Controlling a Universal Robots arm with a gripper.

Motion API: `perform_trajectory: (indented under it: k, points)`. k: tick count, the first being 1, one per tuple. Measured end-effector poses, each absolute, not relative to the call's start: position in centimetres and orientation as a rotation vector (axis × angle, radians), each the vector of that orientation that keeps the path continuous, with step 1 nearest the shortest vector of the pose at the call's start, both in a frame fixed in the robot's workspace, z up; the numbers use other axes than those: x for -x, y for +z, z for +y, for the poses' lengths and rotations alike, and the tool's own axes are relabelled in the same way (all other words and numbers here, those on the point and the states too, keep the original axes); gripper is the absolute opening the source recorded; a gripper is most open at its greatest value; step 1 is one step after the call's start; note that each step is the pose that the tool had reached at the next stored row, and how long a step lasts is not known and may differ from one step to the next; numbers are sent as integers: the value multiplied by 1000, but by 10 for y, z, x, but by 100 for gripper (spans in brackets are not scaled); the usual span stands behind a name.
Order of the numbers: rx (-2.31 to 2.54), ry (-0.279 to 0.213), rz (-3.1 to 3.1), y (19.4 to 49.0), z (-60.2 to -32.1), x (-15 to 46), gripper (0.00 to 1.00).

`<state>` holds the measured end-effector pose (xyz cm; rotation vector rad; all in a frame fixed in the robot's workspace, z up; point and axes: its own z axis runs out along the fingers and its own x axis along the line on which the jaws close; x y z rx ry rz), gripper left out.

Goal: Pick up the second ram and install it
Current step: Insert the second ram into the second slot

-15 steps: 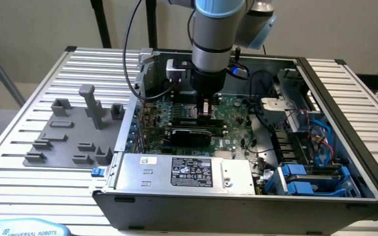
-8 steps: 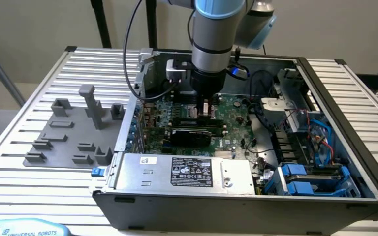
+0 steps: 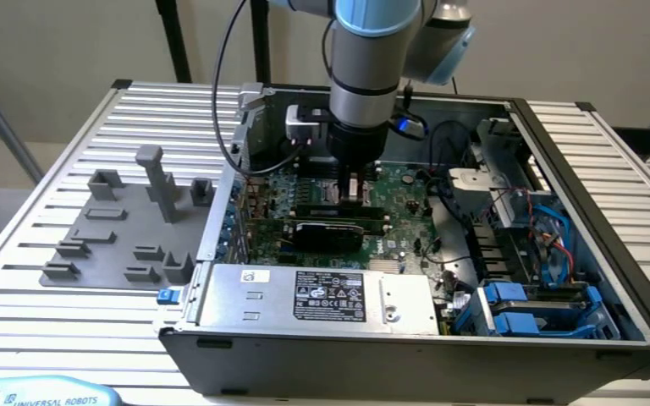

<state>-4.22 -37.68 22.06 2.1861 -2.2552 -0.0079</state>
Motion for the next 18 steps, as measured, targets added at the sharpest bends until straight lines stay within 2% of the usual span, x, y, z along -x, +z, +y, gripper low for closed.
perform_trajectory:
  k: [7, 8, 18]
  points:
    - [-2186, -8, -2255, 218, -377, 42, 15]
    - [-2186, -9, -2256, 218, -377, 42, 22]
    - [-2194, -26, -2263, 242, -377, 42, 22]
